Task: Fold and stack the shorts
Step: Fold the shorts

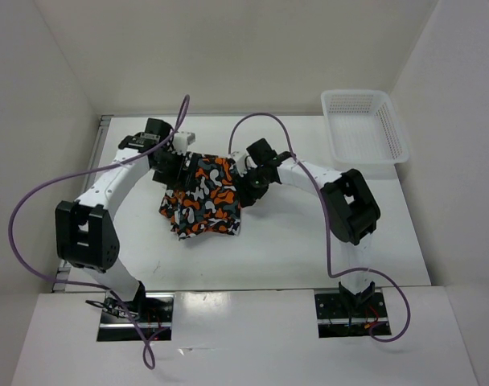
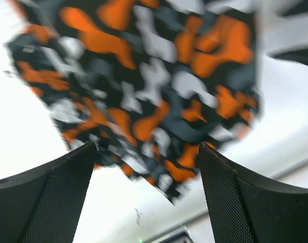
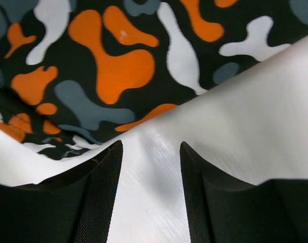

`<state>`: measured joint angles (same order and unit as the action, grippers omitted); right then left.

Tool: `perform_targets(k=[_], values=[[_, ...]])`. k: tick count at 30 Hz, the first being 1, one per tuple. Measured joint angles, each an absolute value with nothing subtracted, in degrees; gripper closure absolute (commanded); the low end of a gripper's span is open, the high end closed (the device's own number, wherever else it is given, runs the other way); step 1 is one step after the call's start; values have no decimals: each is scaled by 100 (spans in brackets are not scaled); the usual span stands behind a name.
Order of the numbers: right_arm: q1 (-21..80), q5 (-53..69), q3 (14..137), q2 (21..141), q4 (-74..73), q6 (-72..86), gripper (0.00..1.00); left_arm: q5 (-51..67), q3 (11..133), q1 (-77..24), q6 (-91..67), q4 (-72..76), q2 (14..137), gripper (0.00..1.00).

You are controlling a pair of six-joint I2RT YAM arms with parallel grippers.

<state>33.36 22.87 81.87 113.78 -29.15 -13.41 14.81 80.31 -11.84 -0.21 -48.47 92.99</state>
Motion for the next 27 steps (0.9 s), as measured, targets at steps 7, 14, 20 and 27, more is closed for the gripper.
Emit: perform_targets(k=[7, 14, 20, 27], values=[[3284, 1968, 8263, 11406, -2882, -1452, 45, 779, 8093, -882, -19, -4346, 10551, 6], [3284, 1822, 8263, 11404, -2880, -1586, 46, 517, 8112, -891, -27, -4198, 11030, 22], [3205, 1629, 8309, 11402, -2897, -1752, 46, 836, 8099, -869, -21, -4200, 11157, 54], [2812, 1337, 8820, 11367, -2917, -2034, 47, 2189, 8145, -854, -25, -4320, 11264, 66]])
